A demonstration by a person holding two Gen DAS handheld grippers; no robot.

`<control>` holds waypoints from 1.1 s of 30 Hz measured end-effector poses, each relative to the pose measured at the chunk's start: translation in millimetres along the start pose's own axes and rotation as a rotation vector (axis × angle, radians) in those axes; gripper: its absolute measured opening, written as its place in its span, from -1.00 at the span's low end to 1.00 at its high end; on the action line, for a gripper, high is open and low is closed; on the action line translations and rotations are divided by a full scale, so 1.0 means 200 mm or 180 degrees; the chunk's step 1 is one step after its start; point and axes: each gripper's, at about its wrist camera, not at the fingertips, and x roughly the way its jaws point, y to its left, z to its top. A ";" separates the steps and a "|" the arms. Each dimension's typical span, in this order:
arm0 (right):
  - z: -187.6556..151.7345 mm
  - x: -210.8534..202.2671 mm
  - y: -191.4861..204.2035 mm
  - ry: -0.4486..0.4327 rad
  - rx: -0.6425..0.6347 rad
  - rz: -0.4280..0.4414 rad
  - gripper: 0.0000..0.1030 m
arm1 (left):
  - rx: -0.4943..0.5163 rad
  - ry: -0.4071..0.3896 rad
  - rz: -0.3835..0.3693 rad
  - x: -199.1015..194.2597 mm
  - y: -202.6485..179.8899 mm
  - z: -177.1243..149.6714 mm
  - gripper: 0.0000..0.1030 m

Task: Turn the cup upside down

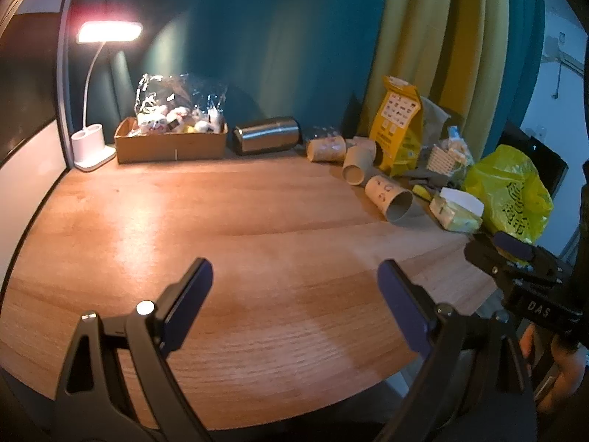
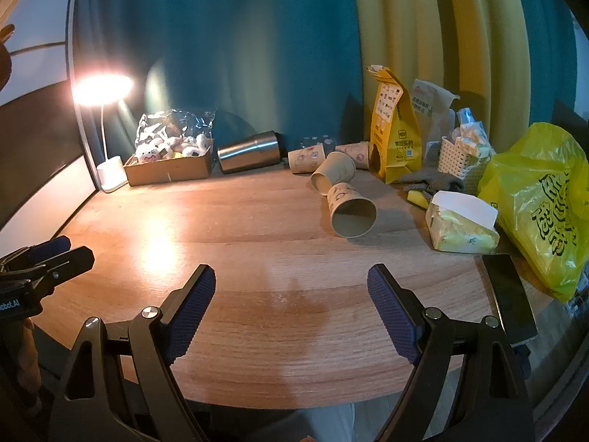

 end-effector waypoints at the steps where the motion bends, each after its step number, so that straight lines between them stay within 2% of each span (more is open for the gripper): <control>1: 0.00 0.00 0.00 -0.0004 0.0001 0.0002 0.69 | 0.0015 -0.0003 0.0010 0.00 -0.01 0.00 0.79; 16: 0.02 0.01 -0.03 -0.0018 0.0038 0.0017 0.69 | 0.0081 -0.0071 0.0111 0.00 -0.03 0.02 0.79; 33: 0.03 0.02 -0.05 -0.0018 0.0046 0.0031 0.69 | 0.0063 -0.0082 0.0123 0.01 -0.03 0.03 0.79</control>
